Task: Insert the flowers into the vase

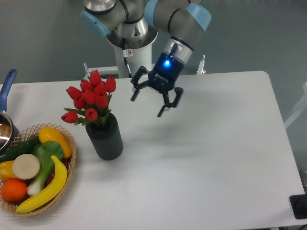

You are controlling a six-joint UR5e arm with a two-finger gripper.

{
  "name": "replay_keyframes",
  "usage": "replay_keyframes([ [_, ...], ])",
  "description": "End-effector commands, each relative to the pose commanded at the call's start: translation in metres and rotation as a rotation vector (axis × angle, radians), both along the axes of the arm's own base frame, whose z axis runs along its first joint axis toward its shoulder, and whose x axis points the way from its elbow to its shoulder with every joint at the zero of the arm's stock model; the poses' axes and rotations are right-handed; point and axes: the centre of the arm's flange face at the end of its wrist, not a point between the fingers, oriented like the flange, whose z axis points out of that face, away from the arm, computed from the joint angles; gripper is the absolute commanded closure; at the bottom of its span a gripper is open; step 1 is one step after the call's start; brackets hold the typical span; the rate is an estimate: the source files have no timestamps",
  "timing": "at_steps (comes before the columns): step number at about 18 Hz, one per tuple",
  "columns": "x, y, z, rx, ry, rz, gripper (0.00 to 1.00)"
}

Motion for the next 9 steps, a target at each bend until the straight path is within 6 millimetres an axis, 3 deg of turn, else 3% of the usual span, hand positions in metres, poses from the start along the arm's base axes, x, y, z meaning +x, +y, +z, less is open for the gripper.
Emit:
replay_keyframes([
  [4, -0.053, 0.001, -0.023, -0.124, -0.006, 0.058, 0.0],
  [6, -0.079, -0.013, -0.028, -0.179, 0.012, 0.105, 0.0],
  [9, -0.095, -0.011, -0.03, -0.27, 0.026, 0.153, 0.0],
])
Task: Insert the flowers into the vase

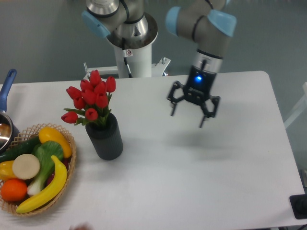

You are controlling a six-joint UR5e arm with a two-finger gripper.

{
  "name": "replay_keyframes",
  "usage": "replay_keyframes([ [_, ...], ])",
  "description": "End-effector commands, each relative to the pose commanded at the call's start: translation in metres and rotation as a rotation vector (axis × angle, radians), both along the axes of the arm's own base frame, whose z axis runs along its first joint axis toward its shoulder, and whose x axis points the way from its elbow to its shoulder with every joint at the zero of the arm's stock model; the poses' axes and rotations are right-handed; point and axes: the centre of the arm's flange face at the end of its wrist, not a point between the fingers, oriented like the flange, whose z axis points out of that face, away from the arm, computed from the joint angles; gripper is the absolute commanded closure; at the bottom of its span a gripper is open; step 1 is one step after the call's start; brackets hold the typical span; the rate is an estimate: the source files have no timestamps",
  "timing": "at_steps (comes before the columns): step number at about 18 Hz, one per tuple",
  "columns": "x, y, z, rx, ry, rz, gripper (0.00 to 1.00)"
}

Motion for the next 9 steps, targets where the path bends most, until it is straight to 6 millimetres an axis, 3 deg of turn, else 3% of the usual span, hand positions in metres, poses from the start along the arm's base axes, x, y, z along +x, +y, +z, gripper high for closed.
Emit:
replay_keyframes([
  [4, 0.001, 0.004, 0.0, -0.174, 0.049, 0.045, 0.0],
  [7, 0.014, 0.022, -0.006, -0.318, 0.102, 0.018, 0.0],
  [9, 0.011, 0.03, -0.011, -0.339, 0.106, 0.009, 0.0],
])
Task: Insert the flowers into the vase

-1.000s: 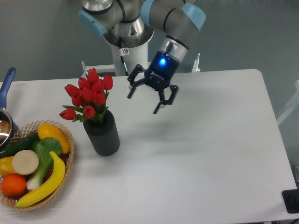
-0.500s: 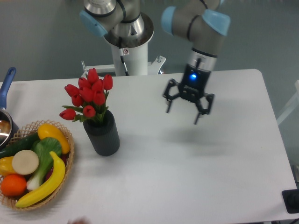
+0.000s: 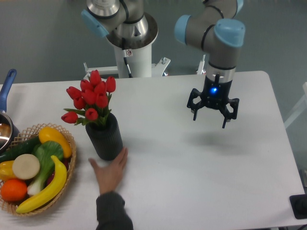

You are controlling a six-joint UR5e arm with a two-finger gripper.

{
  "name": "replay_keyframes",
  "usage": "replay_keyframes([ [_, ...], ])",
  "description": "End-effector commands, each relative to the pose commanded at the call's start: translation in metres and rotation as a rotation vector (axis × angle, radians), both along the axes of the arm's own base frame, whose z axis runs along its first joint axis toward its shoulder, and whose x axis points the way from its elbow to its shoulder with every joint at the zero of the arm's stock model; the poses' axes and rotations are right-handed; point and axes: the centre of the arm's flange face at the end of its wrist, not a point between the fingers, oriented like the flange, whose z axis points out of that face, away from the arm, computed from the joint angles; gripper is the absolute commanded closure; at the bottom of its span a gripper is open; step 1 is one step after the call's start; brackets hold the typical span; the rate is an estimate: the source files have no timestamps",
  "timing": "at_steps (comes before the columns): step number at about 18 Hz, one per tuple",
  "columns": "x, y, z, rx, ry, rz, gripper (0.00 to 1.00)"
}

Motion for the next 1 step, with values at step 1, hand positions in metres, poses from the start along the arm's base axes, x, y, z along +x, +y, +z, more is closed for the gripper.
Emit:
replay_keyframes([
  [1, -0.0004, 0.0032, -0.003, -0.007, -0.003, -0.002, 0.0],
])
